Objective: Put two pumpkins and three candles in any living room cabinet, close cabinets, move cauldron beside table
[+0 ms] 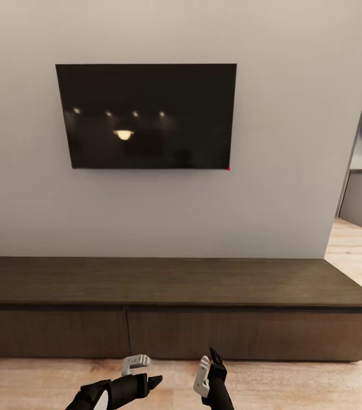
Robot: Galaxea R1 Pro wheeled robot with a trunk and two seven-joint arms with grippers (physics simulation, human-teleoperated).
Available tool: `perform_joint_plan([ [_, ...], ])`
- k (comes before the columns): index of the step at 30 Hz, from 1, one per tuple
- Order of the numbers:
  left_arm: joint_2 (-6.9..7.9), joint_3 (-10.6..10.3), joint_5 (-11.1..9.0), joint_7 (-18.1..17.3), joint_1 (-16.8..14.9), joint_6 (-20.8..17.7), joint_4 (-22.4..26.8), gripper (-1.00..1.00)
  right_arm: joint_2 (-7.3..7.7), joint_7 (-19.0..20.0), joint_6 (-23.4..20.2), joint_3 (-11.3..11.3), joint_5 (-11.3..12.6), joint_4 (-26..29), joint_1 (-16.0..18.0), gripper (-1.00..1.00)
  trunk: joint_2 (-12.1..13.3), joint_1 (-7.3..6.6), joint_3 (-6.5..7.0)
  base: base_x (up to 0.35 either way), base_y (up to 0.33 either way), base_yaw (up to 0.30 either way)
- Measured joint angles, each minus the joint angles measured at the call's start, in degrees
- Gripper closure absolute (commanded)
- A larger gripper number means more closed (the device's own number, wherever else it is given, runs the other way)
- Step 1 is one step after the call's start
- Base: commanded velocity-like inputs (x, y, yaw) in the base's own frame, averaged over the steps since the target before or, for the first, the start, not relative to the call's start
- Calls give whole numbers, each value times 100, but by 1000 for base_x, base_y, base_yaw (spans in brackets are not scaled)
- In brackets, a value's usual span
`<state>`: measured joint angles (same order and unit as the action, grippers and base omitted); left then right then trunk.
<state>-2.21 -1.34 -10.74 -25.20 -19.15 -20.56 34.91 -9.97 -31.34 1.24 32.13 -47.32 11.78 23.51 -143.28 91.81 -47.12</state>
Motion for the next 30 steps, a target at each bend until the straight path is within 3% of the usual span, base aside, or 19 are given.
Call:
perform_joint_plan([
  [30, -1, 0, 0, 0, 0, 0, -6, -100, 0, -14, 29, -23, 4, -5, 0, -100, 0, 0, 244, 0, 0, 0],
])
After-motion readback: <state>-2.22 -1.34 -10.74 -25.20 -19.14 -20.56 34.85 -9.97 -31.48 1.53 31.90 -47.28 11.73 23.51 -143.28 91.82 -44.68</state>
